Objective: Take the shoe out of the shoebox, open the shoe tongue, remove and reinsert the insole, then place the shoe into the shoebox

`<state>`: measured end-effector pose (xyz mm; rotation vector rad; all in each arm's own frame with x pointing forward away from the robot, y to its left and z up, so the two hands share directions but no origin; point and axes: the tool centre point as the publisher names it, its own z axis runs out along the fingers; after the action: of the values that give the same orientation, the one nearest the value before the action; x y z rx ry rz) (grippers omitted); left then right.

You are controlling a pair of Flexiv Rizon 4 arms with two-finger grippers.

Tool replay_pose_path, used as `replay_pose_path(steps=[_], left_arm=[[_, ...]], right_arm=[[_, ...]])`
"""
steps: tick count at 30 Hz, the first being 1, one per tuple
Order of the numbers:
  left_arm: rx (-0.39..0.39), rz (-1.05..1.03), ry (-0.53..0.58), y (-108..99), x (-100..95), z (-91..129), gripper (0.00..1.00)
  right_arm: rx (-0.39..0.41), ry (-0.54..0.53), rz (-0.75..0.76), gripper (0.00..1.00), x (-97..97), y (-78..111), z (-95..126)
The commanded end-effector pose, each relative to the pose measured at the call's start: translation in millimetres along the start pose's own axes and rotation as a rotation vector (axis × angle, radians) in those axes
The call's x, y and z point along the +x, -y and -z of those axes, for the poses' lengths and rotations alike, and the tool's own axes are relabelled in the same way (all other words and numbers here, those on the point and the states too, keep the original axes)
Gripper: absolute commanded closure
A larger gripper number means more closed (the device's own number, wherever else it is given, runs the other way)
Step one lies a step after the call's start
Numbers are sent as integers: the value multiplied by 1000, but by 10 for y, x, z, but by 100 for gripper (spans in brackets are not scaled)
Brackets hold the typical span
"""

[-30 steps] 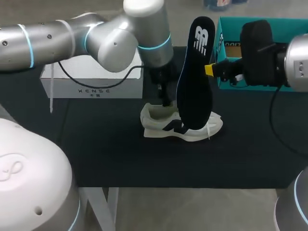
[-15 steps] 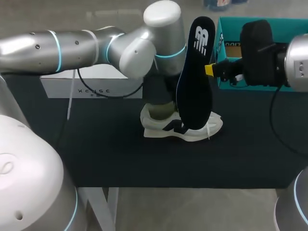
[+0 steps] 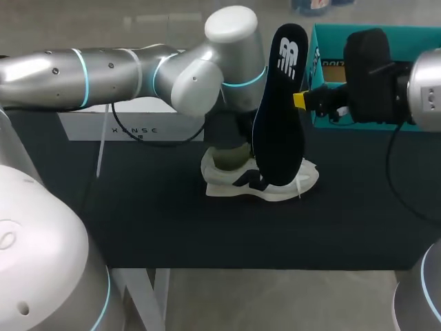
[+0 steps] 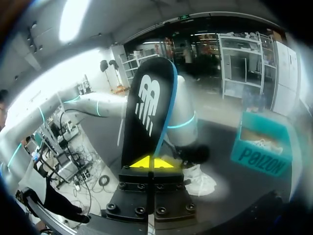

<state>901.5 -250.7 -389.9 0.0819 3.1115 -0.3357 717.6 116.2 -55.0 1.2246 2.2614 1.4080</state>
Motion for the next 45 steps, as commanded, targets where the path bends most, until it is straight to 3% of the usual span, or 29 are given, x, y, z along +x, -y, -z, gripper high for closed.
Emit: replay_pose_path(steps=[1, 6, 19, 20, 23, 28, 35, 39, 45], left_arm=[[31, -161, -69, 43, -74, 130, 100], [129, -507, -206, 336, -105, 202, 100], [129, -507, -206, 336, -105, 202, 100], [82, -570, -268, 376, -112, 205, 100], [36, -817, -380, 495, -114, 265, 100], [81, -1139, -489, 557, -94, 352, 100], [-69, -1480, -523, 513, -40, 504, 100], [-108, -1604, -538, 499, -53, 520, 100], [-149, -1740, -572, 459, -158, 354, 100]], right_arm=[[-2, -2, -1, 100, -5, 1, -27], [-2, -2, -1, 100, -5, 1, -27], [-2, -2, -1, 100, -5, 1, -27], [-2, -2, -1, 100, -5, 1, -27], [-2, -2, -1, 100, -5, 1, -27], [-2, -2, -1, 100, -5, 1, -27], [-2, -2, -1, 100, -5, 1, -27], [-2, -2, -1, 100, -5, 1, -27], [-2, -2, -1, 100, -5, 1, -27]])
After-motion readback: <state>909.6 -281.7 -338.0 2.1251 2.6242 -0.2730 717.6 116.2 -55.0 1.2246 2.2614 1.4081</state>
